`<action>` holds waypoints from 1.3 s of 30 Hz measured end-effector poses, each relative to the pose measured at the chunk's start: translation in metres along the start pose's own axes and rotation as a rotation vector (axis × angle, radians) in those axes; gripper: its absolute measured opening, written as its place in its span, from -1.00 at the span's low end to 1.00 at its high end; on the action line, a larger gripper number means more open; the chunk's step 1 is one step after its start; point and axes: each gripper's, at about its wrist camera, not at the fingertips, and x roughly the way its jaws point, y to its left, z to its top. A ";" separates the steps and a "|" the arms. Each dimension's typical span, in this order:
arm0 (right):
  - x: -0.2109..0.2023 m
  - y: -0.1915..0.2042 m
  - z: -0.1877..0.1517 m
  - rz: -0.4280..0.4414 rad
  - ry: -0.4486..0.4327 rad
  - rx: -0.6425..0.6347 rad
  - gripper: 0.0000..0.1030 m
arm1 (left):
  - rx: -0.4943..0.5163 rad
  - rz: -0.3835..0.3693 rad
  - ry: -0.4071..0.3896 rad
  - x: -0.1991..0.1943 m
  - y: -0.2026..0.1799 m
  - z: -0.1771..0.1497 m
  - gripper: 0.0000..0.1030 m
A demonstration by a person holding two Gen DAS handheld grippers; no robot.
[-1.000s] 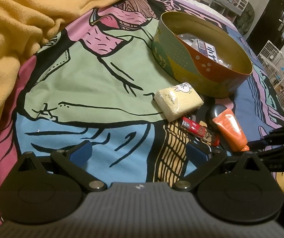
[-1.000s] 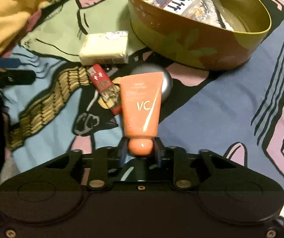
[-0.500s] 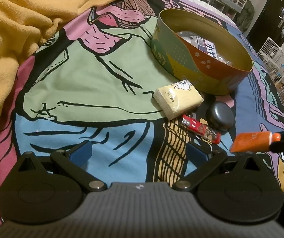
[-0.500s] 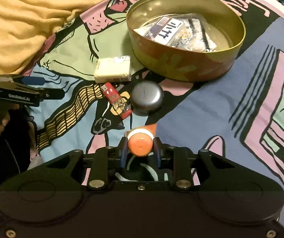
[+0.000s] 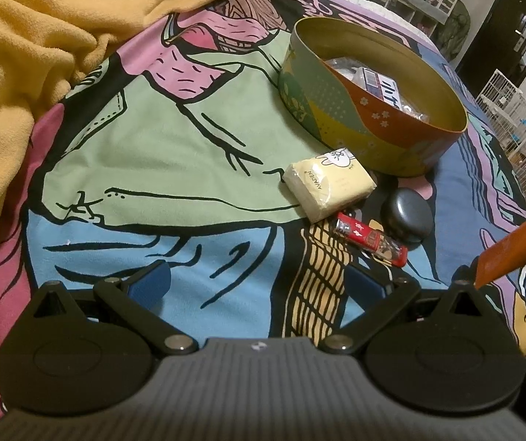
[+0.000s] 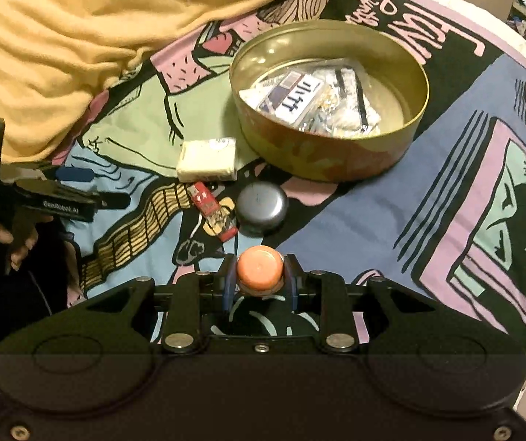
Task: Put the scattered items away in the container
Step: 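Carry the VC tube with the right gripper over the gold tin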
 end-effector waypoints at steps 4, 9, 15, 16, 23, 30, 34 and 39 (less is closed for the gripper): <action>-0.010 -0.002 0.009 0.001 -0.017 0.006 -0.51 | 0.002 -0.002 -0.001 0.000 -0.001 0.000 1.00; -0.020 -0.005 0.024 -0.003 -0.043 0.011 -0.51 | 0.000 -0.006 -0.001 0.000 -0.001 0.000 1.00; -0.029 -0.012 0.043 -0.008 -0.071 0.019 -0.51 | -0.009 -0.012 -0.004 0.000 0.001 0.000 1.00; -0.030 -0.013 0.046 -0.011 -0.074 0.017 -0.51 | -0.013 -0.014 -0.004 0.000 0.001 0.000 1.00; -0.036 -0.014 0.066 -0.009 -0.098 0.012 -0.51 | -0.013 -0.026 0.001 0.001 0.001 0.000 1.00; -0.034 -0.012 0.083 -0.011 -0.111 -0.004 -0.51 | -0.024 -0.037 0.000 0.001 0.003 0.000 1.00; -0.031 -0.011 0.093 -0.012 -0.120 -0.008 -0.51 | -0.029 -0.043 -0.002 0.001 0.004 0.000 1.00; -0.028 -0.011 0.107 -0.016 -0.136 -0.016 -0.51 | -0.035 -0.048 0.002 0.002 0.004 0.000 1.00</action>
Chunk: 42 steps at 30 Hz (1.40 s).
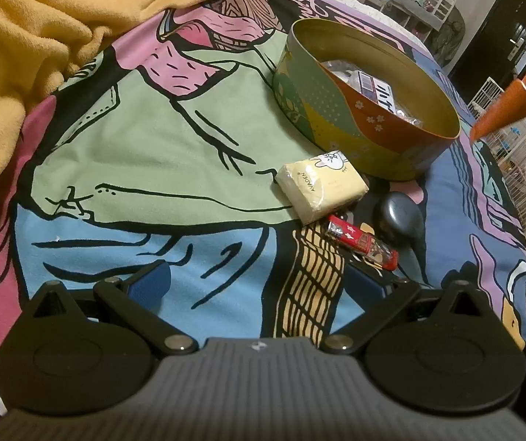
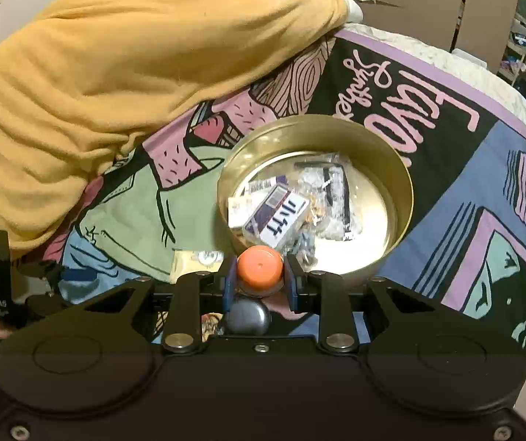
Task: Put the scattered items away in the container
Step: 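Carry the VC tube with the right gripper over the gold tin, then open the right gripper to drop the VC tube into the tin, then close the left gripper on the red-and-clear cylinder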
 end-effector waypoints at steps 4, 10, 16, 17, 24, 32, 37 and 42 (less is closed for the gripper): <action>0.004 0.000 0.013 -0.008 -0.014 -0.009 -0.51 | -0.003 -0.005 0.003 0.001 0.000 0.000 1.00; 0.024 -0.005 0.035 -0.015 -0.016 0.001 -0.51 | -0.007 -0.004 0.012 0.004 0.001 0.000 1.00; 0.046 -0.014 0.055 -0.038 -0.049 0.042 -0.50 | 0.005 0.005 0.020 0.006 -0.002 0.000 1.00; 0.048 -0.017 0.058 -0.041 -0.060 0.056 -0.49 | 0.009 0.007 0.022 0.006 -0.002 0.000 1.00; 0.029 -0.041 0.055 -0.092 -0.217 0.188 0.98 | 0.025 0.019 0.031 0.008 -0.004 0.000 1.00; 0.009 -0.051 -0.022 -0.059 -0.188 0.169 0.98 | 0.068 0.011 0.048 0.010 -0.012 -0.001 1.00; 0.002 -0.049 -0.082 -0.085 -0.156 0.153 0.98 | 0.080 -0.039 0.059 0.018 -0.027 0.000 1.00; -0.002 -0.043 -0.127 -0.153 -0.145 0.127 0.98 | 0.133 -0.090 0.049 0.029 -0.059 0.002 1.00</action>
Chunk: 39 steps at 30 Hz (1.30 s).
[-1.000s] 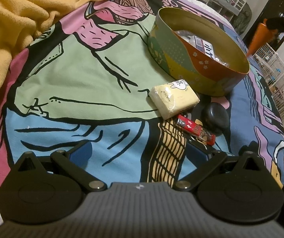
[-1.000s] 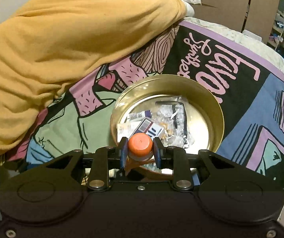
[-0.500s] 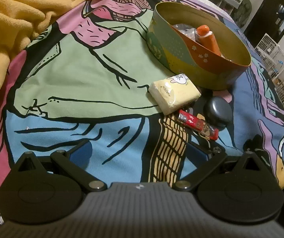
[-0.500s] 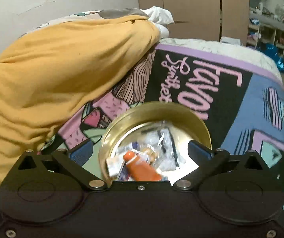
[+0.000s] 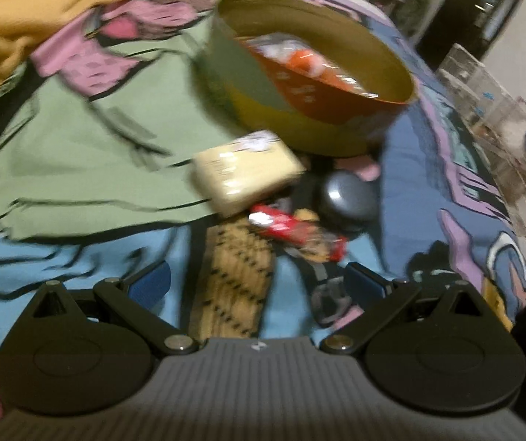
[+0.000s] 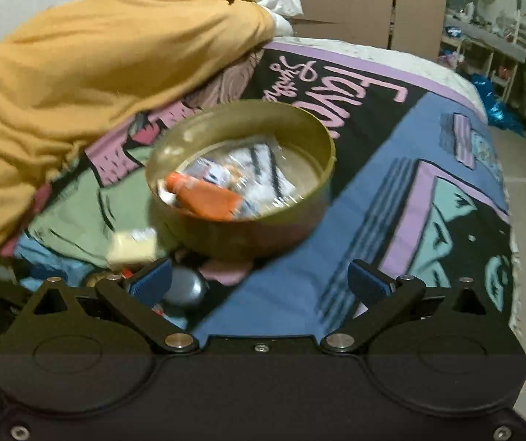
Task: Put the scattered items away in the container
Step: 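Close the left gripper on the red-and-clear cylinder, then carry the red-and-clear cylinder with the left gripper over the tin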
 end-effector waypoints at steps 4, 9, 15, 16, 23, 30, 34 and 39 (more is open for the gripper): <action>0.000 -0.006 -0.021 -0.035 0.033 0.020 0.98 | 0.108 -0.064 -0.014 0.011 -0.027 0.004 1.00; -0.007 -0.025 -0.039 -0.037 0.044 0.117 0.98 | 0.156 -0.095 0.014 0.037 -0.035 0.009 1.00; -0.013 -0.037 -0.054 -0.062 0.056 0.152 0.99 | 0.183 -0.098 0.010 0.057 -0.027 0.014 1.00; -0.013 -0.039 -0.057 -0.066 0.058 0.160 0.99 | 0.187 -0.104 0.005 0.059 -0.026 0.015 1.00; -0.012 -0.050 -0.070 -0.071 0.078 0.230 0.99 | 0.324 -0.070 0.016 0.064 -0.029 0.023 1.00; -0.004 -0.055 -0.073 -0.063 0.104 0.268 1.00 | 0.439 -0.027 0.056 0.074 -0.040 0.018 0.99; 0.001 -0.053 -0.073 -0.066 0.126 0.259 1.00 | 0.422 0.040 0.040 0.074 -0.049 0.013 0.83; 0.004 -0.052 -0.074 -0.065 0.136 0.254 1.00 | 0.385 0.027 0.037 0.059 -0.051 0.003 0.60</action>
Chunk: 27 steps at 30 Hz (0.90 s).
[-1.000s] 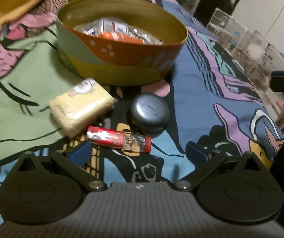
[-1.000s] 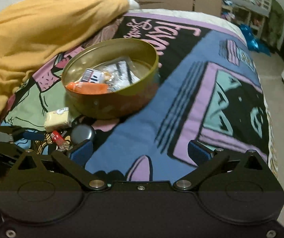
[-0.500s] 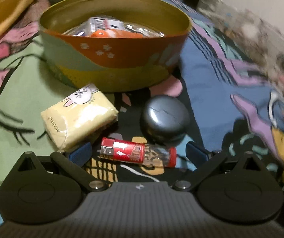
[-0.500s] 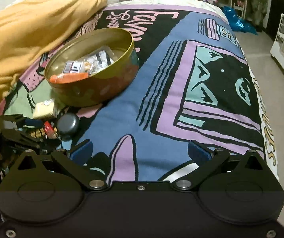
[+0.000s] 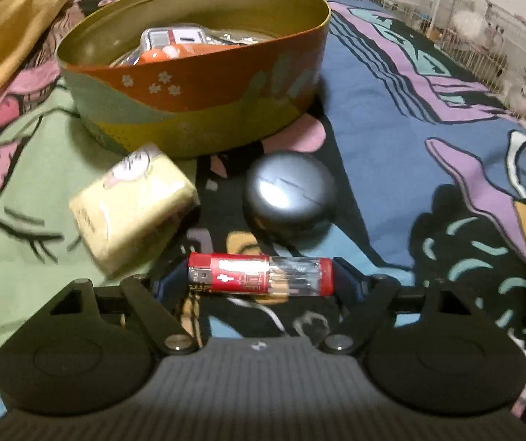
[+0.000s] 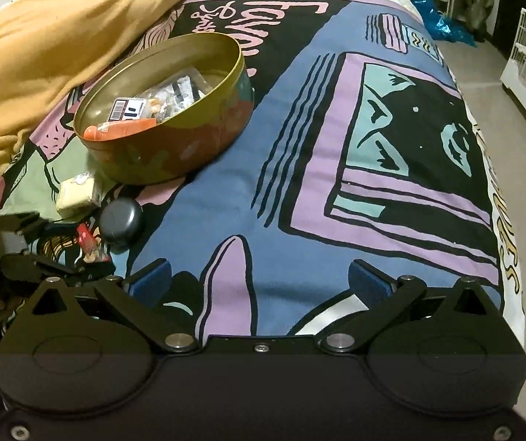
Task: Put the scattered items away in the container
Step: 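Carry the red-and-clear cylinder with the left gripper over the tin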
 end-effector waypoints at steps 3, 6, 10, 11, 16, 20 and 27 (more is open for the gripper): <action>0.000 0.000 -0.001 0.002 -0.004 0.001 1.00 | -0.080 -0.011 0.006 -0.012 0.004 -0.005 0.60; 0.000 0.000 -0.001 0.012 -0.005 0.003 1.00 | -0.123 -0.009 0.006 -0.024 -0.001 -0.007 0.60; -0.001 0.001 -0.001 0.021 -0.008 0.001 1.00 | -0.186 -0.005 -0.025 -0.046 -0.004 -0.013 0.60; -0.002 0.002 -0.001 0.024 -0.011 -0.002 1.00 | -0.210 -0.006 -0.034 -0.052 -0.004 -0.014 0.60; -0.003 0.006 -0.003 0.028 -0.017 -0.024 1.00 | -0.269 0.015 -0.058 -0.076 -0.004 -0.009 0.60; -0.005 0.006 -0.004 0.032 -0.022 -0.024 1.00 | -0.292 0.036 -0.059 -0.089 -0.004 -0.002 0.60; -0.004 0.003 -0.004 0.040 -0.016 -0.003 1.00 | -0.351 0.057 -0.056 -0.101 0.002 0.008 0.60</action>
